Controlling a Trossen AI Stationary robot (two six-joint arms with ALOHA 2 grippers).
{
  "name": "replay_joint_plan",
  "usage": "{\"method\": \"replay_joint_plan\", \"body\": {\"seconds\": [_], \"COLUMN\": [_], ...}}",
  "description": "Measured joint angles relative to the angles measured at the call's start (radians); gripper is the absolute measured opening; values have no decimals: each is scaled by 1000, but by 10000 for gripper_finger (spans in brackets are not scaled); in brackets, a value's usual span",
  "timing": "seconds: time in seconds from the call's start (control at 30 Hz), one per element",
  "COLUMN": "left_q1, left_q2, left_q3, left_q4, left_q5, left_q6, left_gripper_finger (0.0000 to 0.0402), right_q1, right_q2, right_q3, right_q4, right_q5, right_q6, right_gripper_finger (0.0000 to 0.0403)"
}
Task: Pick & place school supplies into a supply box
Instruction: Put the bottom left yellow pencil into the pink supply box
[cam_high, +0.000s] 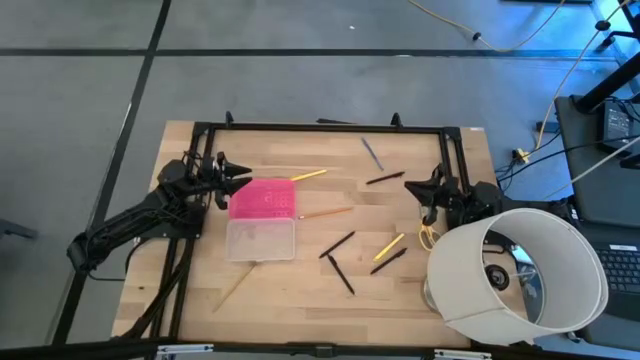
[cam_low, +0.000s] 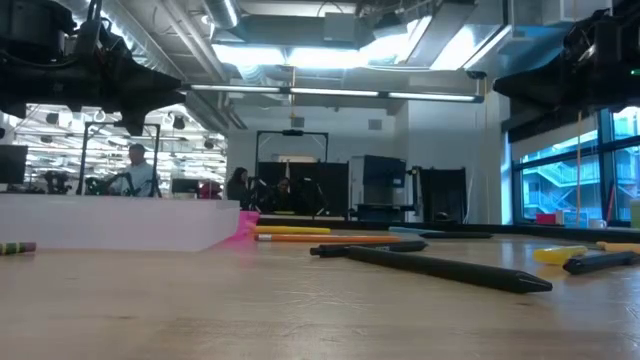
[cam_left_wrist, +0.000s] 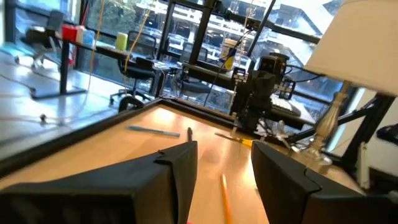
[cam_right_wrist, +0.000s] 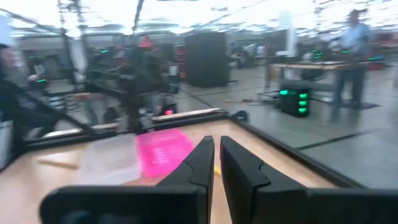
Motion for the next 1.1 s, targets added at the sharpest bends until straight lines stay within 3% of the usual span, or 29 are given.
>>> {"method": "replay_joint_plan", "body": {"seconds": [0.1,0.3,1.1], "left_q1": [1,-1,-1], "left_q2": [0,0,0], "left_q3": [0,0,0], "left_q4": [0,0,0], "left_q5": [-10,4,5], "left_q6": [53,18,-82], "left_gripper_finger": [143,143,143], "right_q1": [0,0,0], "right_q2": [0,0,0], "right_q3": [0,0,0], "right_q4": [4,4,1], "right_q5": [72,162,192], "right_q6": [1,1,-5], "right_gripper_finger": [34,34,34]}}
